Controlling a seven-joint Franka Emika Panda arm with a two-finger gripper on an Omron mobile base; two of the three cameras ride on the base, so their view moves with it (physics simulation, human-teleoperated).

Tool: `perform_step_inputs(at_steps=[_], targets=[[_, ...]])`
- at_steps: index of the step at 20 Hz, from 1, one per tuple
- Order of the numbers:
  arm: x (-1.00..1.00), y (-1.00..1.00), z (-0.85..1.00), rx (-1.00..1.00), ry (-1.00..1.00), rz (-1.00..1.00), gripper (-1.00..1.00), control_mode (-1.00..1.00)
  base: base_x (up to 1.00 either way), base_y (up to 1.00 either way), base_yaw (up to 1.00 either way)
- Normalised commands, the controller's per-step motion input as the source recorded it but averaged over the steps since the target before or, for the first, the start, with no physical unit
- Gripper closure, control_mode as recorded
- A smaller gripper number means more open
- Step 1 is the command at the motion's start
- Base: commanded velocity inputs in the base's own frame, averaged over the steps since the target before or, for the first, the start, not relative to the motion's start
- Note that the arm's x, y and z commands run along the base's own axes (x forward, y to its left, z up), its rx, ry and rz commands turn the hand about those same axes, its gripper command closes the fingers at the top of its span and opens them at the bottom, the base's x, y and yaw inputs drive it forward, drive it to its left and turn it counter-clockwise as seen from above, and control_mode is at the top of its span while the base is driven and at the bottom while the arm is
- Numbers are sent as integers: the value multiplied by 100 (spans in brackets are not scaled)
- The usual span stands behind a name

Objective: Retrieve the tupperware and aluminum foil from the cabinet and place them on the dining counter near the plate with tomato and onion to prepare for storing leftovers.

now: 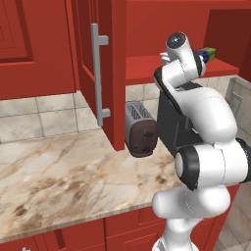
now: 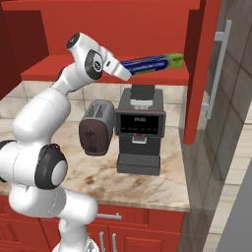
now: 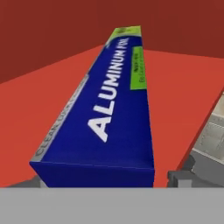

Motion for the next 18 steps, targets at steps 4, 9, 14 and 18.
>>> perform_step_inputs(at_steps=[4, 9, 14, 18], targets=[[-20, 7, -30, 0, -16, 7, 100, -100, 0, 0, 0], [-93, 27, -7, -7, -39, 9, 100, -100, 0, 0, 0], [-100, 55, -1, -7, -19, 4, 100, -100, 0, 0, 0], [-100, 50, 0, -1, 4, -12, 100, -100, 0, 0, 0]])
